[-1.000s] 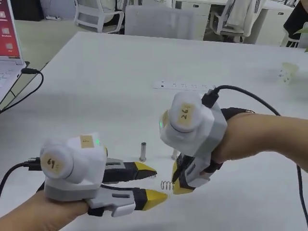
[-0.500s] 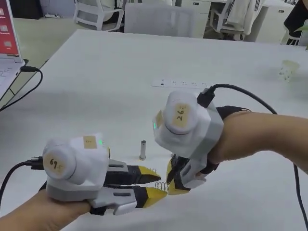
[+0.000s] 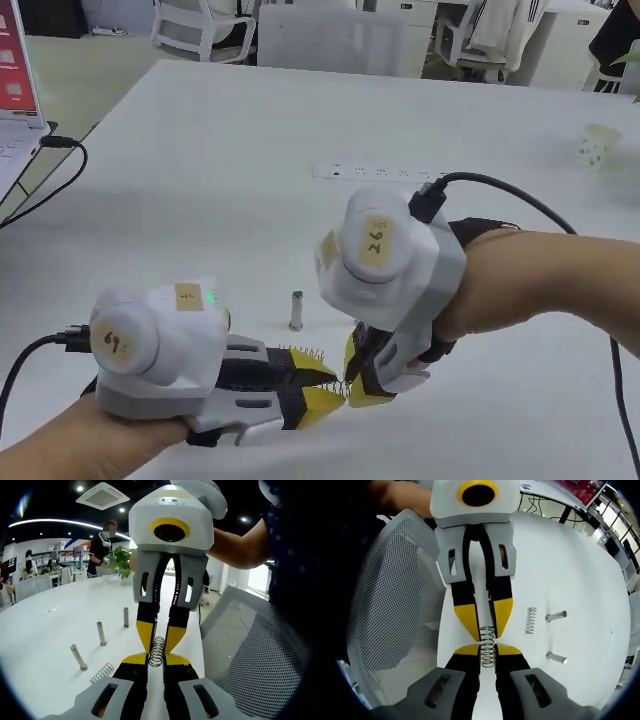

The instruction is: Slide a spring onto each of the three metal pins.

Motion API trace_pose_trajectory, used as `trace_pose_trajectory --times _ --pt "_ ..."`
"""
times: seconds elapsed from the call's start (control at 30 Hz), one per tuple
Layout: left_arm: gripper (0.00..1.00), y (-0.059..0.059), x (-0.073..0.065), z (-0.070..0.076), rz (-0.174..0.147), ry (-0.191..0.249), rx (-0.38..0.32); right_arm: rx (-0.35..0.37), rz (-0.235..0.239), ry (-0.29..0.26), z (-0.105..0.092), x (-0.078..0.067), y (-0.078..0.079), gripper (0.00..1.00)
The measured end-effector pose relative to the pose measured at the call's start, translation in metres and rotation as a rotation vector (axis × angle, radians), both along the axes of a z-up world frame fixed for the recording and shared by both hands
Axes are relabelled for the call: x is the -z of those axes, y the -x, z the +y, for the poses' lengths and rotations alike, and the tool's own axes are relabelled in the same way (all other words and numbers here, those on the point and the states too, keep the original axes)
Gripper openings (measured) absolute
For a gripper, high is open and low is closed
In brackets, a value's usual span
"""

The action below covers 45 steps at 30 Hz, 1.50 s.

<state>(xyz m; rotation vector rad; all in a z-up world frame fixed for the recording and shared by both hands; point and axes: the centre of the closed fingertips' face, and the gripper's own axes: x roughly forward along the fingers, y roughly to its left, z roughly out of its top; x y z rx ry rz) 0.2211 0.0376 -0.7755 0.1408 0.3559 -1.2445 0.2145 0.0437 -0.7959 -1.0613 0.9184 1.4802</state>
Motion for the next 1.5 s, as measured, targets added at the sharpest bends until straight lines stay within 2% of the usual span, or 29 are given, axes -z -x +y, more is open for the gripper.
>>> trace_pose_trajectory --times 0.77,1.2,1.5 --pt "0.01 0.002 -0.004 0.000 0.040 0.013 0.008 -0.004 0.007 -0.013 0.001 -0.002 0.003 0.08" --pt "0.01 0.003 -0.018 0.001 0.023 0.045 0.002 0.022 0.024 -0.021 -0.004 0.006 0.002 0.10" --pt "0.01 0.003 -0.024 0.001 0.017 0.069 -0.002 0.039 0.027 -0.030 -0.007 0.007 0.001 0.10"
